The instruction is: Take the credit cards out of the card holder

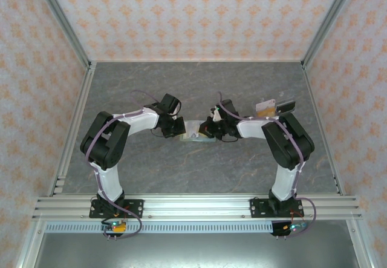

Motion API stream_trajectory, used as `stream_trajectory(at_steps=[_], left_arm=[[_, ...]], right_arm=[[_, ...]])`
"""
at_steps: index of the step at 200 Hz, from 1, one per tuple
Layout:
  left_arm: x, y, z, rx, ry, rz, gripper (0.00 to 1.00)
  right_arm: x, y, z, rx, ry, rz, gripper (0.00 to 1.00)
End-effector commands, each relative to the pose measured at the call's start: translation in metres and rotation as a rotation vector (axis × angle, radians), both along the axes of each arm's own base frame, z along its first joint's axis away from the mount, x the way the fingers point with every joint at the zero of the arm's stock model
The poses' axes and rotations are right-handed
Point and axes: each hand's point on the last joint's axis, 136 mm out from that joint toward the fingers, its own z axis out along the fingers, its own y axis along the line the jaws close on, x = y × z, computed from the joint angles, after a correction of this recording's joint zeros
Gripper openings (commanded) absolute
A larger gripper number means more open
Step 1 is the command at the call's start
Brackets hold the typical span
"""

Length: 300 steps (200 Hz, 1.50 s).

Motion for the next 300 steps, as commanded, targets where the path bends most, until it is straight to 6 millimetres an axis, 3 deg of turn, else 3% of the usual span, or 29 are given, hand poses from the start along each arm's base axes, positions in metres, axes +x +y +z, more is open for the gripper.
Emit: stream_trajectory(at_steps=[1, 62, 96, 128, 191, 214, 251, 300], left_arm=[[-0.020, 0.026, -0.010, 0.109, 0.062, 0.011, 0.11], [-0.006, 0.014, 0.022, 0.046, -0.001, -0.010, 0.10], [-0.002, 0.016, 0.043, 0.051, -0.050, -0.006, 0.14], [0.000, 0.035, 0.065, 0.118, -0.100, 0.028, 0.30], [-0.006, 0.096, 0.110, 0.228, -0.194, 0.155, 0.58], [-0.013, 0.122, 0.122, 0.284, -0.220, 0.194, 0.68], [-0.027, 0.158, 0.131, 0.374, -0.236, 0.236, 0.80], [-0.031, 0.170, 0.135, 0.419, -0.258, 0.212, 0.95]], right_arm=[[-0.004, -0.019, 0.002, -0.076, -0.020, -0.011, 0.00], [-0.005, -0.028, 0.009, -0.142, -0.006, -0.021, 0.00], [-0.003, -0.037, 0.033, -0.190, -0.063, -0.015, 0.00], [-0.001, -0.047, 0.064, -0.238, -0.143, -0.013, 0.00], [0.012, -0.076, 0.116, -0.382, -0.318, -0.062, 0.00], [0.024, -0.102, 0.133, -0.501, -0.374, -0.149, 0.00], [0.041, -0.177, 0.144, -0.631, -0.237, -0.490, 0.00], [0.040, -0.254, 0.147, -0.661, -0.055, -0.864, 0.00]])
